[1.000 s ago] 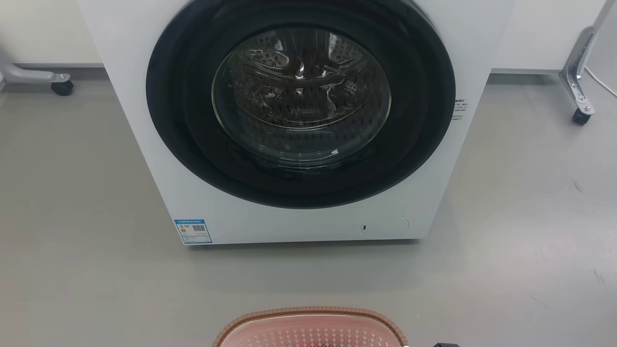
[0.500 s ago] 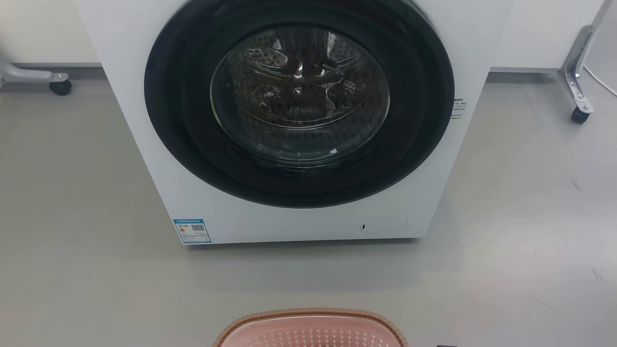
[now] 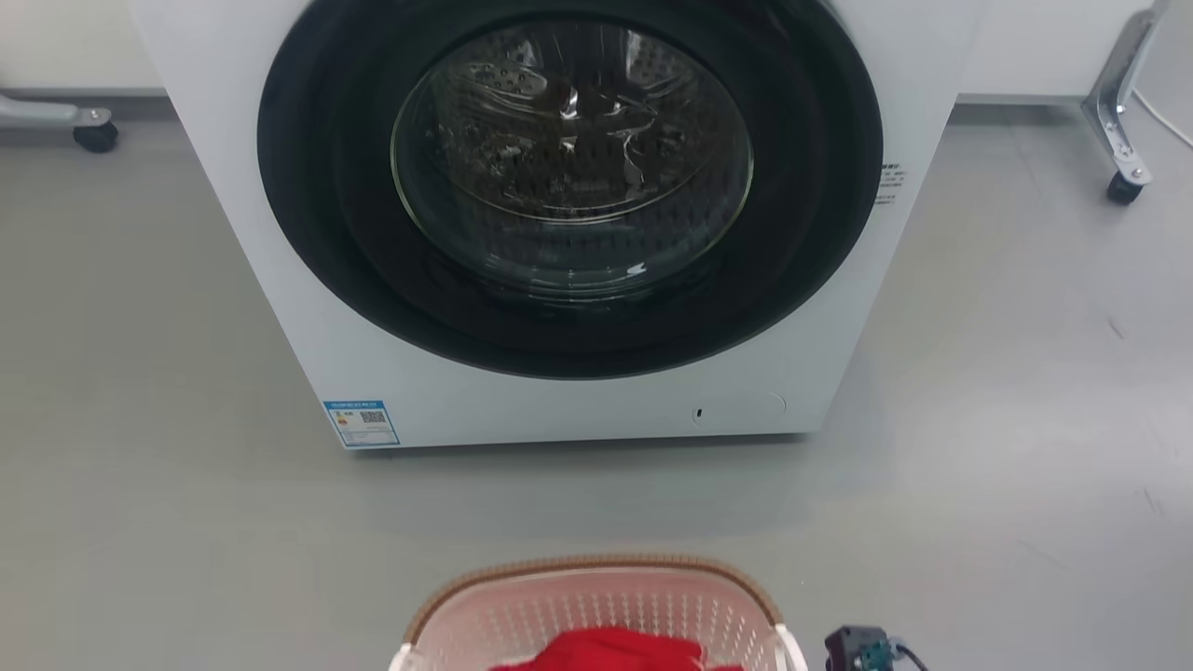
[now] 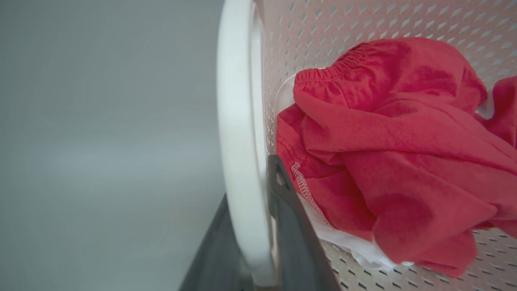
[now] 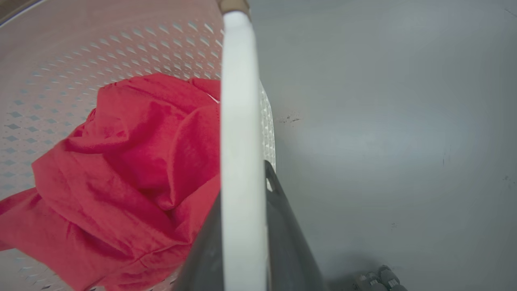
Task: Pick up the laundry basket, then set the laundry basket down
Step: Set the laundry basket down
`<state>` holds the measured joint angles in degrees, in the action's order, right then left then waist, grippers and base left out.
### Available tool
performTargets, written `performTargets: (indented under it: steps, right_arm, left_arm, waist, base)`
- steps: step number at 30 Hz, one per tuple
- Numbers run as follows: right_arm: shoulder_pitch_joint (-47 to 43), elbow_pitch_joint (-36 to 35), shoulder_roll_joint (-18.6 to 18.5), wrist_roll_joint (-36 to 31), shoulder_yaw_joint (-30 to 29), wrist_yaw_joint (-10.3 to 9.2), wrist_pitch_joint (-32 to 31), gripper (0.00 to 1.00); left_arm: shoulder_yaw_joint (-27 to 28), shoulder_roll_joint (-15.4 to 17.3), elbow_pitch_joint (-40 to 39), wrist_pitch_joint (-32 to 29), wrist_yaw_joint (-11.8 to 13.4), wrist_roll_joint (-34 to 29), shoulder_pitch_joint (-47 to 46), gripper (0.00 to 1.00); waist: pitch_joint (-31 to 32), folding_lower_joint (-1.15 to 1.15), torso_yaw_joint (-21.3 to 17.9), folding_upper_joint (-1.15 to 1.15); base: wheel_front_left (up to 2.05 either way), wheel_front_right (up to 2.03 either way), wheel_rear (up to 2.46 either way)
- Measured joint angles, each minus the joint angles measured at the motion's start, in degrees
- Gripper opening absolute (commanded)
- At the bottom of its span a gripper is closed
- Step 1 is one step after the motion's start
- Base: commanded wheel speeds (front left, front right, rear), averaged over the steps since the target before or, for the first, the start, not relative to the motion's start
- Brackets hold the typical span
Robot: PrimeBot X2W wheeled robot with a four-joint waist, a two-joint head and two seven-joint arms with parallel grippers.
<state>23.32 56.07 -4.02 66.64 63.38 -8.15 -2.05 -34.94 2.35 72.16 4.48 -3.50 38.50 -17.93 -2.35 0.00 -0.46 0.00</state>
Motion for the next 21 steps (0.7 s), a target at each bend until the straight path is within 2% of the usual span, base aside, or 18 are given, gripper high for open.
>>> performTargets:
  steps: [8,21]
  right_arm:
    - [7.2,0.3,0.0,0.0,-0.5,0.00,1.1,0.00]
    - [17.9,2.8,0.0,-0.6,-1.6,0.02,3.2,0.00]
  left_arm:
    - [0.8,0.5,-1.2,0.8,0.6,0.1,-5.4,0.00]
    - [1.4,0.8,-3.9,1.3,2.1,0.1,-15.0,0.00]
  waist:
    - [-3.5,0.00,-0.2,0.00]
    - [-13.0,0.01,-0.2,0.01]
  base:
    - [0.00,0.00,0.00]
    - [0.00,0.00,0.00]
